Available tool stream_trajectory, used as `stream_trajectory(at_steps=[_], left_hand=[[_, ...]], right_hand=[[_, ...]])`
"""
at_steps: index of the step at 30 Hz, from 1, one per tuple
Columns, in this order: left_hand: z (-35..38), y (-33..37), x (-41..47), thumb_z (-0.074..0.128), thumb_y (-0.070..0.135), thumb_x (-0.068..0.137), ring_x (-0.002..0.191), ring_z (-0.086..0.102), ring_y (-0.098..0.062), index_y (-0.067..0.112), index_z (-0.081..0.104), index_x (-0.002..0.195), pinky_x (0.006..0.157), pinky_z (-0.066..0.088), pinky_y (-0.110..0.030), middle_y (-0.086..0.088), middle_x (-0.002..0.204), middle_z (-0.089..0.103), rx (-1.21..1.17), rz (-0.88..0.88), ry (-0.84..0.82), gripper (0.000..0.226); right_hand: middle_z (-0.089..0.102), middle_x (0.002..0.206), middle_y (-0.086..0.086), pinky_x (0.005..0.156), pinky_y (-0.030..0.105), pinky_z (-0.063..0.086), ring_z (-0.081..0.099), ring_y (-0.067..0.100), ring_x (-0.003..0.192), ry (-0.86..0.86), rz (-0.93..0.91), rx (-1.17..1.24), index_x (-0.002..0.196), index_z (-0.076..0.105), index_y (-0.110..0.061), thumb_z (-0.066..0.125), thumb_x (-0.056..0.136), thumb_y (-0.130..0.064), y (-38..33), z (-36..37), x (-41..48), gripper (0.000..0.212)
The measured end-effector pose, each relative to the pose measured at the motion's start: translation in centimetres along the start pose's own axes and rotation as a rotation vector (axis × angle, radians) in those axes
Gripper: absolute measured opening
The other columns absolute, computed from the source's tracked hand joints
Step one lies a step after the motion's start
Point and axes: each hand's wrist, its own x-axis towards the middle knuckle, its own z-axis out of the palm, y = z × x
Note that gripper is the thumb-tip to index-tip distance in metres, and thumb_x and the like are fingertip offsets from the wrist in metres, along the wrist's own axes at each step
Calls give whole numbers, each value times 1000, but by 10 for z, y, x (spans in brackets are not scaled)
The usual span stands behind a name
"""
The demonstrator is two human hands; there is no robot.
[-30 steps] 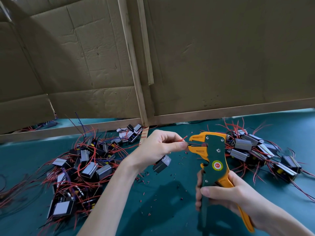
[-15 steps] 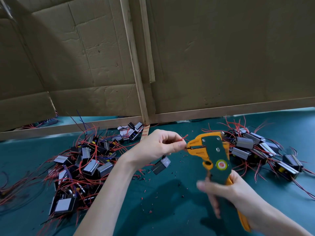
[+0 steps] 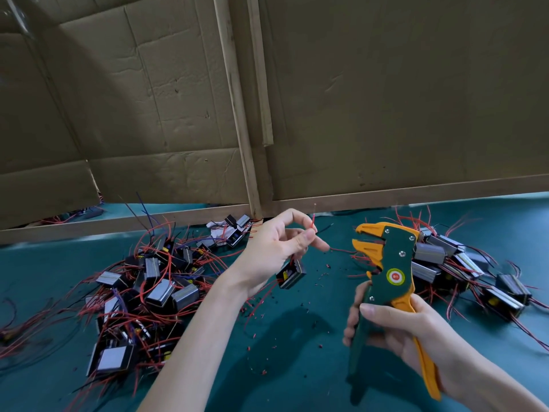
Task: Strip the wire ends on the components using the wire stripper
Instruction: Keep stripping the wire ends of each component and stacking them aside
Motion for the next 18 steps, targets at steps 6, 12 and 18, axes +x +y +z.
stream_trajectory(at_steps=[6,12,18], left_hand=[[1,-5,2,54,11,96,62,49,-10,14,49,88,65,47,-18,-5,83,74,2,-24,-2,10],[2,-4,2,64,22,80,72,62,-11,15,56,86,78,53,-21,-4,79,74,-78,8,6,12],[1,-7,3,66,23,75,72,60,-17,12,56,87,74,53,-22,-7,78,74,-128,5,89,19]], right_hand=[[64,82,30,72,54,55,66,46,75,-9,9,2,87,72,-5,98,46,-20,3,-4,4,51],[66,82,29,72,53,56,67,46,76,16,13,6,85,73,-6,99,44,-22,5,-8,7,51],[66,82,28,71,52,56,67,45,75,22,19,20,85,73,-6,99,41,-22,4,-9,7,54]])
